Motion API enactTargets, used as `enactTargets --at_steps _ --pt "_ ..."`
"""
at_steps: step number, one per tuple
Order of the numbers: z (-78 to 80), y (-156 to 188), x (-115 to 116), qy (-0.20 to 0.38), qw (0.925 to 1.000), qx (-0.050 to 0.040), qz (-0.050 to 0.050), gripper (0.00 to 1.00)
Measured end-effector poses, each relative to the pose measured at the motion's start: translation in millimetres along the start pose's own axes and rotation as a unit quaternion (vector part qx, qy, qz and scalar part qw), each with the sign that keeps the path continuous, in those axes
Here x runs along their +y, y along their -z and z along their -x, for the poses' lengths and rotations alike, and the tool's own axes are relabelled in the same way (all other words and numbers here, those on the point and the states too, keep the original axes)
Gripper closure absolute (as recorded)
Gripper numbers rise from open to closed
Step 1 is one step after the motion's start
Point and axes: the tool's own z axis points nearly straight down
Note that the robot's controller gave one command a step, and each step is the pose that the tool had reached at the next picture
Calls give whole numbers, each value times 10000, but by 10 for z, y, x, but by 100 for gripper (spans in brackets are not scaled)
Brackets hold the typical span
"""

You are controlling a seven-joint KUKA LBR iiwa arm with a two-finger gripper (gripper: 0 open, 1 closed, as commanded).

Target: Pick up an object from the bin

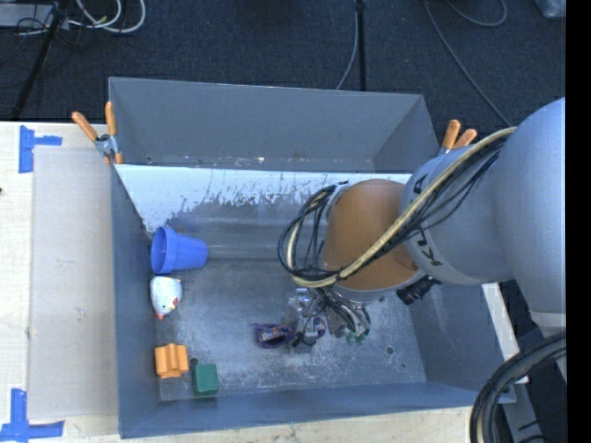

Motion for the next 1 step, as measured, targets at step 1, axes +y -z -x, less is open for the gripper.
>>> enactTargets --at_steps 1 --pt "213 -1 -20 -147 9999 19 2 100"
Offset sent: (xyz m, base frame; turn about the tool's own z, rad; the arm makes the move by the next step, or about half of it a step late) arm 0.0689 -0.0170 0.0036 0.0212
